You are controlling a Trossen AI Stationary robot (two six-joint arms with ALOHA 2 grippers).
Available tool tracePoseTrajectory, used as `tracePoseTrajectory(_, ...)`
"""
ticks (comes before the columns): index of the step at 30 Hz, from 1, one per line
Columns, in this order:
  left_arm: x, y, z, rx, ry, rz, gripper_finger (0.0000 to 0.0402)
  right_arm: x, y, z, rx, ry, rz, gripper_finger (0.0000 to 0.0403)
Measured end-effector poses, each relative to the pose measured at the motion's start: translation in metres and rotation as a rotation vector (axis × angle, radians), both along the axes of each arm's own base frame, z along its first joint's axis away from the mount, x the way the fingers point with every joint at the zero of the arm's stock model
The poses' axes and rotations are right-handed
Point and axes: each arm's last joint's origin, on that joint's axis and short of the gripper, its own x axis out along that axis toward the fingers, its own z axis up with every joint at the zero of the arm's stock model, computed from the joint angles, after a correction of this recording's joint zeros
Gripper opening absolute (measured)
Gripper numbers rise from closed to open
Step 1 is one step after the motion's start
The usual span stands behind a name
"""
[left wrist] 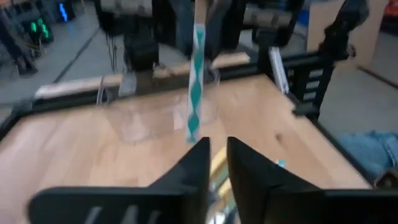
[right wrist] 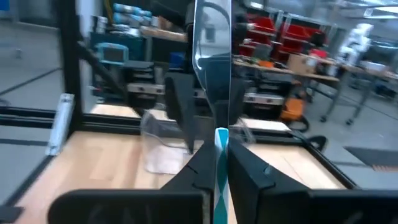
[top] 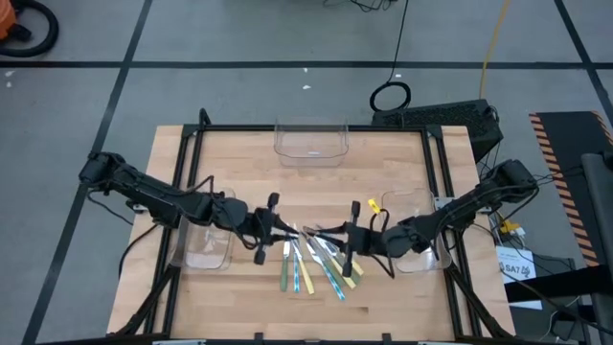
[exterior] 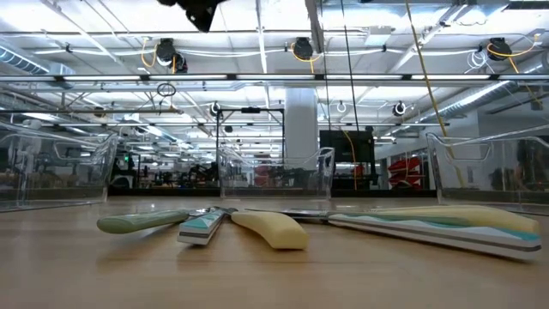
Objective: Sort silverware by color (type)
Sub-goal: Put the right white and blue patterned knife into the bottom left transparent bin
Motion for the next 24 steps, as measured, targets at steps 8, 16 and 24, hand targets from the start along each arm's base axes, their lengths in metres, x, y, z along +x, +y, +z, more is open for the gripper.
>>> tracePoseTrajectory(8,0.001,-0.004,0.007,-0.006,-0.081,-0.016,0.0167,-0.004,0.009,0.007,-0.071,-0.057,0.037,0.0017)
tracePoseTrajectory(16,0.014,-0.015,0.001,0.005,-0.18,-0.024,0.0249,-0.006,0.013,0.009,-0.103,-0.07,0.05,0.0018)
tracePoseTrajectory(24,0.031,-0.013,-0.013,0.015,-0.242,0.007,0.0291,-0.007,0.015,0.01,-0.116,-0.081,0.057,0.0018)
